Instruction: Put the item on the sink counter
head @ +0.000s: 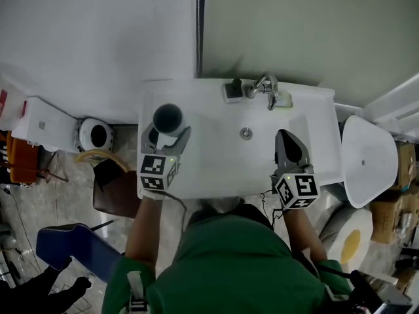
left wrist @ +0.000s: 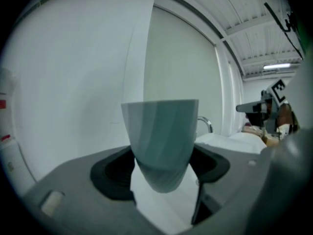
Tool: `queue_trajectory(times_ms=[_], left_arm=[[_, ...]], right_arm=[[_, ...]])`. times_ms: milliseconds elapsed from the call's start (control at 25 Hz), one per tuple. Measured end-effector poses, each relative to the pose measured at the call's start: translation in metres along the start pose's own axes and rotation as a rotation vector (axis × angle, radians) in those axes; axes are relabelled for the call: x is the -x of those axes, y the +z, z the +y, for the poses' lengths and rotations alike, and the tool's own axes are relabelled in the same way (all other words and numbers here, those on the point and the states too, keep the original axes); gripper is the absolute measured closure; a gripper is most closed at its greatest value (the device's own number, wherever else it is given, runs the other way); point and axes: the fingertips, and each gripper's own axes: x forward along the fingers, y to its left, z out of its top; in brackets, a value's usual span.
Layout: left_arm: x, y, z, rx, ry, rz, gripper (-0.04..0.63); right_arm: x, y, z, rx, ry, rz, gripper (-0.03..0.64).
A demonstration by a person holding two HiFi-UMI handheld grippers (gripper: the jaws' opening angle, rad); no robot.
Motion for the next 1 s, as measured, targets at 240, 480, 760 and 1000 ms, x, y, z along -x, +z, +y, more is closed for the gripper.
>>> queue_trajectory(times_ms=[240,480,760,1000], left_arm=[[-0.053,-0.003,0.029,-0.012,0.045,-0.010,0.250],[-0.101,-0.019,0.049,-0.047,0.055,0.007,0.252],[-0.151,-0.049,0.069,-0.056,0.052,0.059,0.252],[-0.184,-0.077,0.078,-0.061,0.037,0.080,0.252]], right_arm=[[-0.027,-0.011,-0.020,-0.013,0.003,0.040,0.615],[-0.045,-0.030,-0.042,-0.040,-0.002,0.083,0.615],[-0.050,-0.049,-0.056,-0.051,-0.032,0.138,0.615],[-0.044,-0.057,-0.063,-0.050,-0.077,0.166,0.615]])
